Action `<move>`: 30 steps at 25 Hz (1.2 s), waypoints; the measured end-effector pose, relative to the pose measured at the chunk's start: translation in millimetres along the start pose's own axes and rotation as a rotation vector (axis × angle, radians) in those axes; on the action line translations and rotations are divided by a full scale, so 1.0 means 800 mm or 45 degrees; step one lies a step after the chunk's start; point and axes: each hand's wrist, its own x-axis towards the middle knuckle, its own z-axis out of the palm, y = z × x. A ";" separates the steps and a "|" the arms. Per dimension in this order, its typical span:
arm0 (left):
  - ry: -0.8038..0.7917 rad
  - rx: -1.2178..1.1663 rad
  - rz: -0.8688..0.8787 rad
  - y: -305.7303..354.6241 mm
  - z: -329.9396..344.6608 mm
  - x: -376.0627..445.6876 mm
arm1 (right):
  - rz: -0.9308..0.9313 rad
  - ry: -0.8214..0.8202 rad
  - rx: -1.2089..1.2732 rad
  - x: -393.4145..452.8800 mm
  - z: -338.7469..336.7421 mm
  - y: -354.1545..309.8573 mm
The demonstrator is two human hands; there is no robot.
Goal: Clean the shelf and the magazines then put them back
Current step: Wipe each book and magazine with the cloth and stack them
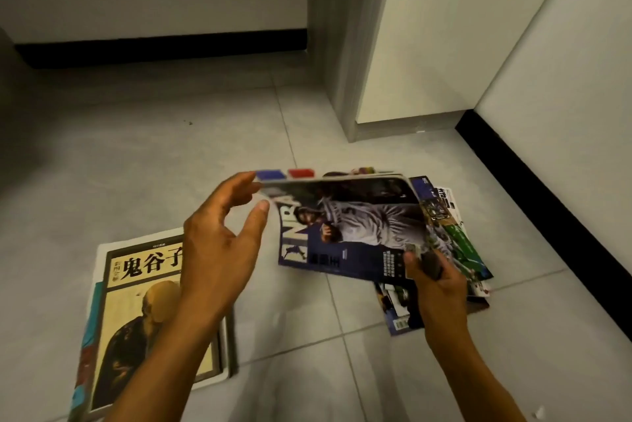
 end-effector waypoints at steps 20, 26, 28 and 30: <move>0.059 0.856 -1.003 -0.213 -0.096 -0.069 | 0.807 -0.315 -0.238 -0.089 0.081 0.105; 0.160 0.590 -1.220 -0.248 -0.122 -0.075 | 0.447 -0.957 -0.420 -0.119 0.175 0.081; 0.145 0.491 -1.233 -0.248 -0.129 -0.074 | 0.460 -1.148 -0.430 -0.123 0.202 0.079; 0.183 0.516 -1.217 -0.250 -0.127 -0.076 | 0.451 -1.246 -0.462 -0.130 0.220 0.083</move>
